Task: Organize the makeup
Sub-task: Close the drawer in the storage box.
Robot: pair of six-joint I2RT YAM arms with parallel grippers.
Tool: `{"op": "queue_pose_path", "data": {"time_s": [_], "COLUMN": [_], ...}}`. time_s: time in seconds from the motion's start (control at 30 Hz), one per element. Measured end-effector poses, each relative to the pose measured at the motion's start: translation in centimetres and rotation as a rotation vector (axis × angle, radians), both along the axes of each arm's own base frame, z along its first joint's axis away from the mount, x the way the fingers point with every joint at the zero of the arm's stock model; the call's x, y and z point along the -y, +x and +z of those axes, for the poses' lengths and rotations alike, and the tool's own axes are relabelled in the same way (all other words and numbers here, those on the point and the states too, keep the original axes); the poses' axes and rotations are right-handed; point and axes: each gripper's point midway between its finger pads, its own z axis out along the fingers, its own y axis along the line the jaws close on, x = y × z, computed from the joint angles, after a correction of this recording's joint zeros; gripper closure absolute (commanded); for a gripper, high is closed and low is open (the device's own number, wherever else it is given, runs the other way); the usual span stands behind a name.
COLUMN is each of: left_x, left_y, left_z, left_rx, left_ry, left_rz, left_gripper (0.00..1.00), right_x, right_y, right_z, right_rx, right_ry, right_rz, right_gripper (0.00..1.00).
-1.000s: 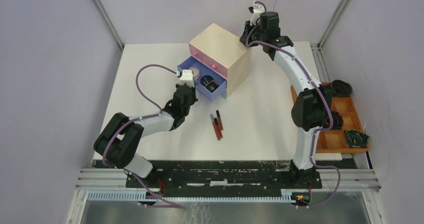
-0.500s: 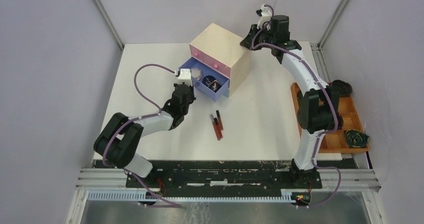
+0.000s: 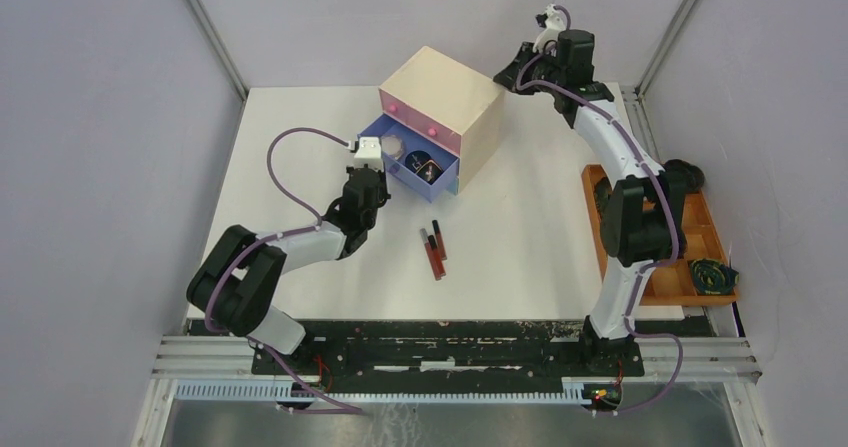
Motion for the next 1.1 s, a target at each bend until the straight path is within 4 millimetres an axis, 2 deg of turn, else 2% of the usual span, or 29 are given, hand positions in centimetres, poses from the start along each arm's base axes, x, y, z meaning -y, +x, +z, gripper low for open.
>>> {"op": "queue_pose_path", "data": {"time_s": [0.13,0.3,0.4,0.47,0.53,0.6,0.63,0.73,0.83,0.93,1.1], "left_x": [-0.4,-1.0,-1.2,-1.3,-1.4,-1.5,-1.5,-1.6,-1.6,-1.7,-2.4], "left_y": [0.0,0.1,0.2,0.2,0.2,0.3,0.3,0.3,0.3,0.3,0.1], "left_z": [0.2,0.2,0.2,0.2,0.2,0.2,0.2,0.2,0.2,0.2,-0.1], "left_rx": [0.003,0.004,0.003,0.003,0.003,0.003,0.003,0.003,0.004,0.003,0.001], "left_ry": [0.004,0.006,0.006,0.006,0.006,0.007,0.007,0.008,0.008,0.009,0.018], "left_rz": [0.006,0.02,0.025,0.027,0.028,0.031,0.031,0.033,0.033,0.036,0.065], "left_gripper": [0.97,0.97,0.97,0.97,0.97,0.97,0.97,0.97,0.97,0.97,0.97], "right_x": [1.5,2.2,2.0,1.6,1.2,1.0,0.9,0.6,0.2,-0.3,-1.1], "right_y": [1.9,3.3,5.5,7.4,9.7,11.4,12.2,13.2,13.2,13.2,13.1], "right_z": [0.1,2.3,3.8,3.8,2.9,0.5,-1.4,-6.1,-9.2,-9.5,-6.9], "right_rx": [0.006,0.062,0.104,0.117,0.118,0.086,0.052,-0.037,-0.109,-0.122,-0.053], "right_ry": [0.076,0.128,0.169,0.2,0.228,0.249,0.262,0.284,0.313,0.354,0.416], "right_rz": [-0.058,-0.091,-0.087,-0.074,-0.065,-0.062,-0.058,-0.056,-0.046,-0.019,0.041], "right_gripper": [0.85,0.85,0.86,0.86,0.86,0.86,0.86,0.86,0.86,0.86,0.86]}}
